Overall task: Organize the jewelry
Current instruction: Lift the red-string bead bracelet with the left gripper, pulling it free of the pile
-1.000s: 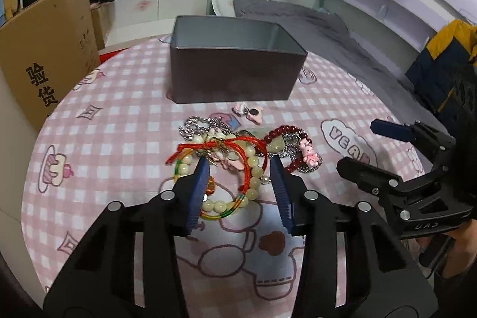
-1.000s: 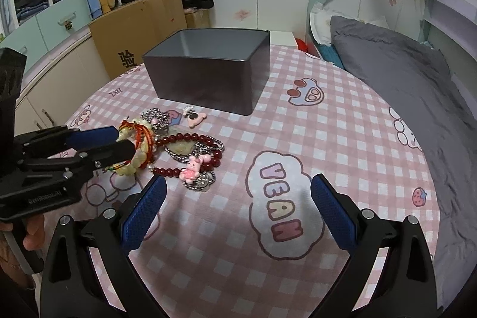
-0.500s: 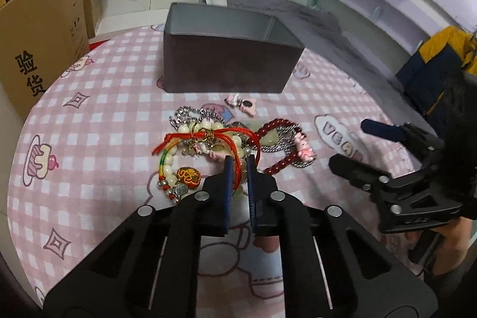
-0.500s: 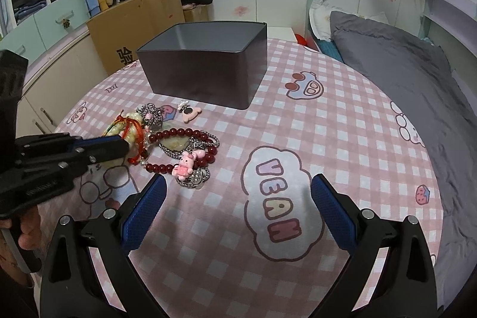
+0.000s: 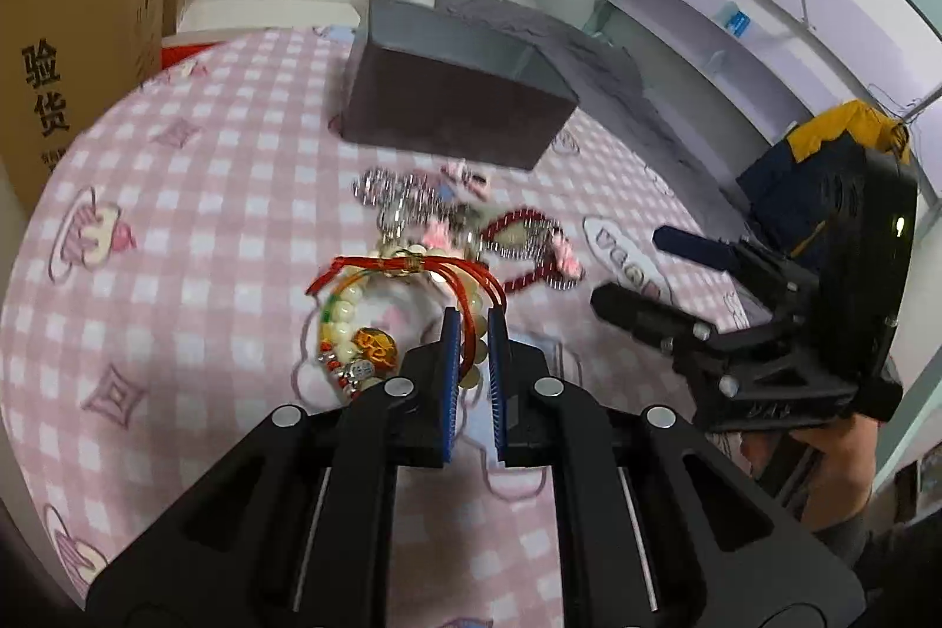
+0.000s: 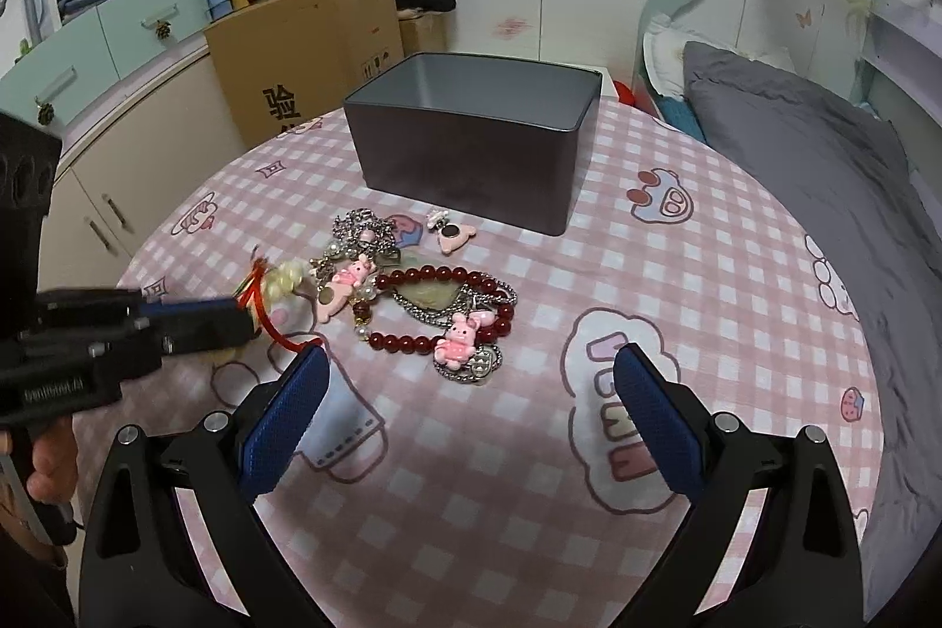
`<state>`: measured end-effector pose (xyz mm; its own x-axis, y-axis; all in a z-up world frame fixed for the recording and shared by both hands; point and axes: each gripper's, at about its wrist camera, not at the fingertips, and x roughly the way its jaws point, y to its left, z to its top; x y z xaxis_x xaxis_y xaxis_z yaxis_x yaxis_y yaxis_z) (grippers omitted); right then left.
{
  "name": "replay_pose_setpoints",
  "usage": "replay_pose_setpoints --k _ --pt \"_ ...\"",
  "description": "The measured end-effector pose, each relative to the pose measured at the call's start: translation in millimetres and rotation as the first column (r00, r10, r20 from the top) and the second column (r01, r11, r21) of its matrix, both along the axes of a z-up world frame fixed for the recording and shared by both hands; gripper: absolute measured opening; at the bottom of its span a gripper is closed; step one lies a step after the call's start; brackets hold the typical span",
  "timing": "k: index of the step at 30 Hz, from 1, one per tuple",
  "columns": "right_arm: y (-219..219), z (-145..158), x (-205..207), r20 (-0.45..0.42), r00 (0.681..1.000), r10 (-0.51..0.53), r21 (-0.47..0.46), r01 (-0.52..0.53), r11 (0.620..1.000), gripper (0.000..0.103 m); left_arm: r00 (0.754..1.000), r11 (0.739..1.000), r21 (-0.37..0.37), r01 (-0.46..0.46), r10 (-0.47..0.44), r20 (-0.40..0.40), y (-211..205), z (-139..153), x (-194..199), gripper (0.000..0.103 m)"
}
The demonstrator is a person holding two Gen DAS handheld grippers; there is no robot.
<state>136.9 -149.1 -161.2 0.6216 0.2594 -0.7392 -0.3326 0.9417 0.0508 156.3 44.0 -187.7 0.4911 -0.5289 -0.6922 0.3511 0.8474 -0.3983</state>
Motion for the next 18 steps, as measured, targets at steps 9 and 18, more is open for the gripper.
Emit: replay_pose_setpoints --k 9,18 --pt "1.9 1.5 -4.2 -0.003 1.0 -0.013 -0.006 0.013 1.0 0.093 0.999 0.998 0.067 0.021 -0.019 -0.026 2.3 -14.9 -19.9 0.01" --pt "8.2 -0.6 -7.2 -0.015 1.0 0.006 0.0 -0.006 1.0 0.093 1.0 1.0 0.01 0.01 -0.01 -0.01 10.3 -11.2 -20.1 0.01"
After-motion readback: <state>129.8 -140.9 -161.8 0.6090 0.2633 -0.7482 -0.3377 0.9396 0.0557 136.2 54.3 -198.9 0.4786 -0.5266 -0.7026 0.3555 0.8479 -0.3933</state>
